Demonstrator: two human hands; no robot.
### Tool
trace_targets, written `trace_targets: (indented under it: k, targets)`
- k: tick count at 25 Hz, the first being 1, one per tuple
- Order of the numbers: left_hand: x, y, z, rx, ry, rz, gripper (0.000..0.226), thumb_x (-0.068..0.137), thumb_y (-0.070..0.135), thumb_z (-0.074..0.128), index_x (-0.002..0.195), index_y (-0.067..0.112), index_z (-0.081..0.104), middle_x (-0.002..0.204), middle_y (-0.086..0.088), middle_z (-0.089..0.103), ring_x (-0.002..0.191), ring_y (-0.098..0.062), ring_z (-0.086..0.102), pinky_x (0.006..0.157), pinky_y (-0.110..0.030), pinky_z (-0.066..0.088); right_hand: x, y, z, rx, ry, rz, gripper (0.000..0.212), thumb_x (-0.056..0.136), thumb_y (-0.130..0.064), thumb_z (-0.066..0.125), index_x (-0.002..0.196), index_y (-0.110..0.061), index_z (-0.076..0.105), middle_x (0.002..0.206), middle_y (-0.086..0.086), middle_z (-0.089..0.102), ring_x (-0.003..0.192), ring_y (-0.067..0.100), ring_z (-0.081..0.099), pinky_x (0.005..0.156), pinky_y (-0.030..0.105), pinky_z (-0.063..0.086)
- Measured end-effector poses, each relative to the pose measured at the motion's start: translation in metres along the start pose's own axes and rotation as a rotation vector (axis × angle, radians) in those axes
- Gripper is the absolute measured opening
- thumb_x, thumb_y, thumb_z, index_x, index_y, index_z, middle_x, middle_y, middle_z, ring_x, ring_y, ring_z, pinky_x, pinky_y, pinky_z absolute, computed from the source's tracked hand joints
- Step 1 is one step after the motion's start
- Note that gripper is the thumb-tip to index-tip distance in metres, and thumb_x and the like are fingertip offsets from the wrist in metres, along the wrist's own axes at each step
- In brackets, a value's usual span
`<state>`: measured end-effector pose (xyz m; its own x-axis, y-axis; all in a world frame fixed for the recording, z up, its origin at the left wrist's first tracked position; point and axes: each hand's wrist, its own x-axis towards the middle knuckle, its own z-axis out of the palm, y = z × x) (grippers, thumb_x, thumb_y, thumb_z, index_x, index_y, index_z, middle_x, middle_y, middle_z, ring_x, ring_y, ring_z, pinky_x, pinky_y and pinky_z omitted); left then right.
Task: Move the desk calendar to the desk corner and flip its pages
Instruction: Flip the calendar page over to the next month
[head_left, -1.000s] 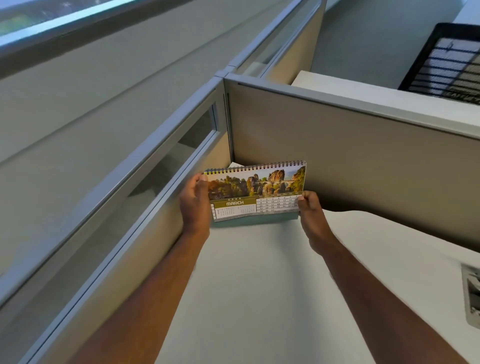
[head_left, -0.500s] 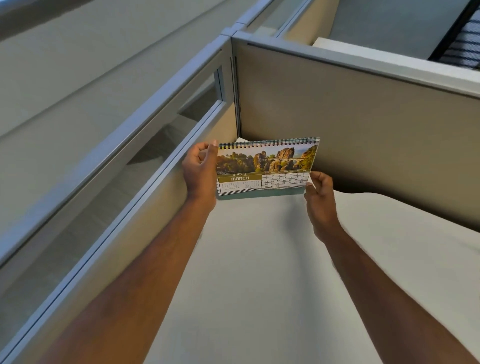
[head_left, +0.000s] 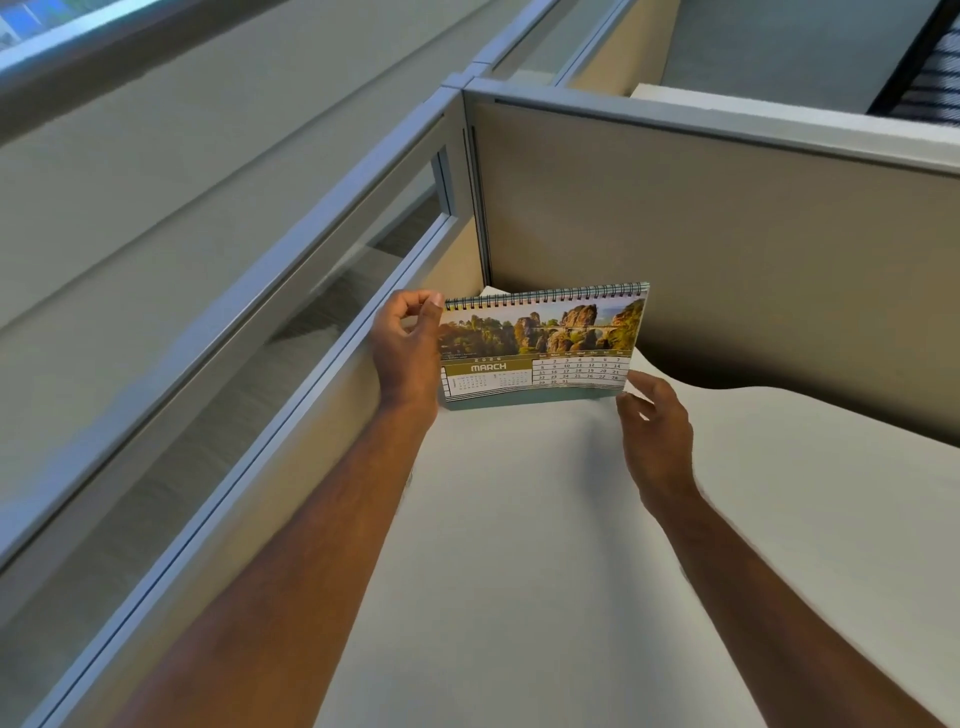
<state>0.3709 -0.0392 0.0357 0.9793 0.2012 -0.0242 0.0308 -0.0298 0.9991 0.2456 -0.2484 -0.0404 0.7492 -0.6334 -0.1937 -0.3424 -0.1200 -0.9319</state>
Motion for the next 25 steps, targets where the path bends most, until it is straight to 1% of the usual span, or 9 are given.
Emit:
trace_targets:
  k: [4,7,12,14,18,20,21,23,25]
  targets:
    - [0.001,-0.001,0.001,0.025,0.012,0.027,0.011,0.102,0.032,0.064,0.091,0.036,0.066,0.11,-0.003,0.073,0.098,-0.018,0.078,0.069,-0.036,0.068,0.001,-0.005,-0.004,-0.041,0.076,-0.038,0.02,0.093,-0.025,0.07,0.106,-0.014,0.061,0.115,0.006,0.069,0.102,0.023,0.065,0.075,0.02,0.053]
    - [0.001,-0.001,0.0,0.027,0.006,0.028,0.009,0.102,0.032,0.064,0.093,0.036,0.066,0.104,0.003,0.073,0.092,-0.013,0.079,0.067,-0.035,0.067,0.0,-0.009,-0.007,-0.097,0.092,-0.074,0.017,0.09,-0.026,0.073,0.091,-0.017,0.059,0.102,0.006,0.072,0.091,0.021,0.069,0.064,0.018,0.053]
    - [0.001,0.001,-0.002,0.043,-0.012,0.054,0.014,0.102,0.027,0.064,0.09,0.033,0.066,0.102,-0.004,0.074,0.091,-0.019,0.079,0.066,-0.035,0.066,-0.003,-0.015,-0.01,-0.231,0.069,-0.109,0.02,0.091,-0.03,0.072,0.1,-0.023,0.055,0.114,0.01,0.075,0.086,0.02,0.068,0.062,0.024,0.054]
    - [0.002,0.004,-0.002,0.013,-0.014,0.028,0.015,0.101,0.023,0.066,0.089,0.031,0.069,0.099,-0.003,0.075,0.089,-0.016,0.079,0.061,-0.028,0.063,-0.002,-0.019,-0.015,-0.31,0.047,-0.117,0.018,0.093,-0.031,0.069,0.103,-0.023,0.055,0.115,0.01,0.075,0.084,0.02,0.067,0.06,0.022,0.049]
    - [0.003,0.008,-0.005,-0.001,-0.029,-0.015,0.012,0.098,0.019,0.07,0.095,0.029,0.075,0.094,0.009,0.077,0.081,0.004,0.076,0.061,-0.02,0.062,-0.01,-0.032,-0.025,-0.407,-0.011,-0.063,0.029,0.095,-0.039,0.063,0.115,-0.018,0.063,0.127,0.01,0.071,0.098,0.026,0.07,0.074,0.033,0.058]
    - [0.006,0.007,-0.01,0.057,-0.07,0.042,0.011,0.098,0.017,0.07,0.104,0.021,0.078,0.095,0.01,0.077,0.083,0.004,0.076,0.062,-0.019,0.062,-0.016,-0.042,-0.028,-0.435,-0.043,-0.047,0.032,0.095,-0.04,0.063,0.117,-0.017,0.066,0.135,0.01,0.067,0.11,0.031,0.068,0.083,0.04,0.059]
    - [0.007,0.007,-0.013,0.09,-0.096,0.068,0.014,0.098,0.018,0.07,0.109,0.018,0.078,0.096,0.009,0.077,0.086,0.002,0.076,0.063,-0.02,0.063,-0.018,-0.049,-0.031,-0.406,-0.06,-0.042,0.028,0.096,-0.039,0.062,0.114,-0.017,0.068,0.134,0.009,0.068,0.109,0.028,0.068,0.081,0.037,0.058]
    - [0.009,0.008,-0.019,0.141,-0.144,0.09,0.017,0.099,0.022,0.069,0.112,0.018,0.078,0.099,0.008,0.078,0.093,-0.006,0.078,0.067,-0.027,0.066,-0.022,-0.064,-0.038,-0.246,-0.113,-0.023,0.02,0.099,-0.034,0.058,0.097,-0.019,0.072,0.111,0.007,0.076,0.09,0.017,0.068,0.066,0.028,0.051]
    - [0.009,0.007,-0.022,0.164,-0.174,0.076,0.019,0.101,0.029,0.065,0.111,0.021,0.079,0.101,0.006,0.079,0.097,-0.01,0.078,0.07,-0.034,0.067,-0.026,-0.086,-0.044,-0.04,-0.171,0.011,0.025,0.097,-0.026,0.057,0.08,-0.015,0.071,0.086,0.003,0.076,0.071,0.01,0.065,0.057,0.023,0.047]
